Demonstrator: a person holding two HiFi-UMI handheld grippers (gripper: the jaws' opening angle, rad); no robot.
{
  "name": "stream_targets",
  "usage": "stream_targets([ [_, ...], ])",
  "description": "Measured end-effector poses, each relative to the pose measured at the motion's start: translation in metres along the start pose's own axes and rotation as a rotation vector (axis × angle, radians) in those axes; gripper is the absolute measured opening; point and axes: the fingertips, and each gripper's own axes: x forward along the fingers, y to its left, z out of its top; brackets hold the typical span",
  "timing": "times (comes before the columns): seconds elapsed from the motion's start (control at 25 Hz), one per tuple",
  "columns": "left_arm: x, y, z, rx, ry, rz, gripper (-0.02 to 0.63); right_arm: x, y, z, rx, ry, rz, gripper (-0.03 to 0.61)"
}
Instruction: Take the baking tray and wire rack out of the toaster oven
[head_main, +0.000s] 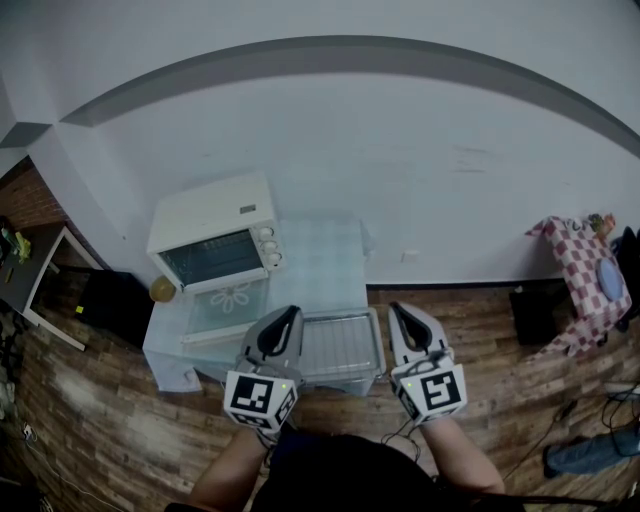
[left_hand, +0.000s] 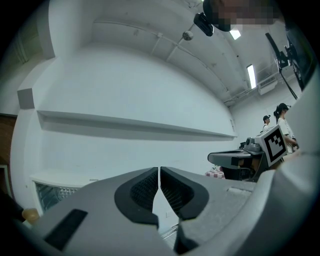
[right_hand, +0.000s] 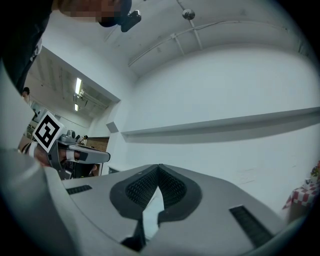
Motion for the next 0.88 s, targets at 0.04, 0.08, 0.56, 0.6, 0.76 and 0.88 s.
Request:
stream_targets([
  [0.04, 0.0002, 0.0004, 0.0002, 0.000, 0.001, 0.001, 0.017, 0.0009, 0.0001, 0.0011, -0.003, -0.004, 0.001, 0.003],
  [0.08, 0.0004, 0.0007, 0.0004, 0.000, 0.001, 0.003, 0.017, 0.0019, -0.0001, 0.0030, -0.004, -0.013, 0.002, 0.003],
  [0.56, 0.0010, 0.0006, -0.0002, 0.003, 0.012, 0.006, 0.017, 0.0036, -0.0018, 0.0068, 0.005, -0.024, 0.004, 0.003],
  [0.6, 0.0007, 0.0004, 0.0000, 0.004, 0.012, 0.005, 0.017, 0.0036, -0.0014, 0.0088, 0.003, -0.030, 0.004, 0.003],
  [0.76, -0.0011, -0.0012, -0.0003, 0.008, 0.012, 0.004, 0.017, 0.0021, -0.0005, 0.0106, -0.002, -0.036, 0.002, 0.003],
  [0.88, -0.0013, -0.0001, -0.0014, 0.008, 0.017, 0.004, 0.017, 0.0031, -0.0001, 0.0098, 0.000, -0.026, 0.002, 0.003],
])
